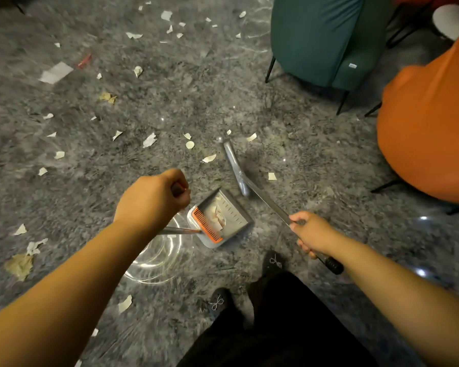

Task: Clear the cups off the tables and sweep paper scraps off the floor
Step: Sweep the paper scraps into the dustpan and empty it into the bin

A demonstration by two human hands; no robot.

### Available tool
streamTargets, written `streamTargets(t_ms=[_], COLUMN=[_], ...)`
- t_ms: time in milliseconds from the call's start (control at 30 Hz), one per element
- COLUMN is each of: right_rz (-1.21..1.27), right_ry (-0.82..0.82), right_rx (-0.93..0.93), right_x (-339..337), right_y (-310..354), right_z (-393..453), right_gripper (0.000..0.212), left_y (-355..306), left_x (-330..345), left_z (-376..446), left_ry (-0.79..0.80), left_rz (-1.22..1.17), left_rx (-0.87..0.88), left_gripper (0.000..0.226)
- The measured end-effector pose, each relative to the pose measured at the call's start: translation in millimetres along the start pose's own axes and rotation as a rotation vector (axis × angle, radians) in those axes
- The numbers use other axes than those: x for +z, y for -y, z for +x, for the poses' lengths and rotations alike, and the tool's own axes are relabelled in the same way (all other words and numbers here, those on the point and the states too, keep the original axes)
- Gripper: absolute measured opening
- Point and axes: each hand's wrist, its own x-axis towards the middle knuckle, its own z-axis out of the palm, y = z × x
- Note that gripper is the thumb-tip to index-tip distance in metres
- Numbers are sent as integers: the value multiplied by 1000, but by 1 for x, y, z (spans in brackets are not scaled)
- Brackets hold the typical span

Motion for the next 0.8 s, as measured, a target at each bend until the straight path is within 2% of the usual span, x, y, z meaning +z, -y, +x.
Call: streamTargets(t_ms=[267,533,700,800], right_rz=[3,-229,-429,-461], right_ry=[-117,-116,-70,-9], right_rx=[31,77,107,104], right_x=[-103,-216,-246,-244], right_y=[-2,25,46,52], right_z=[67,149,193,207], right_gripper=[31,36,40,37], left_y=[-68,-143,-160,-159], left_x=[29,58,69,70], left_z=[89,201,249,256], left_ry=[17,130,150,137], left_rz=[1,74,105,132], left_rx=[60,56,33,22], left_gripper=[8,6,12,12])
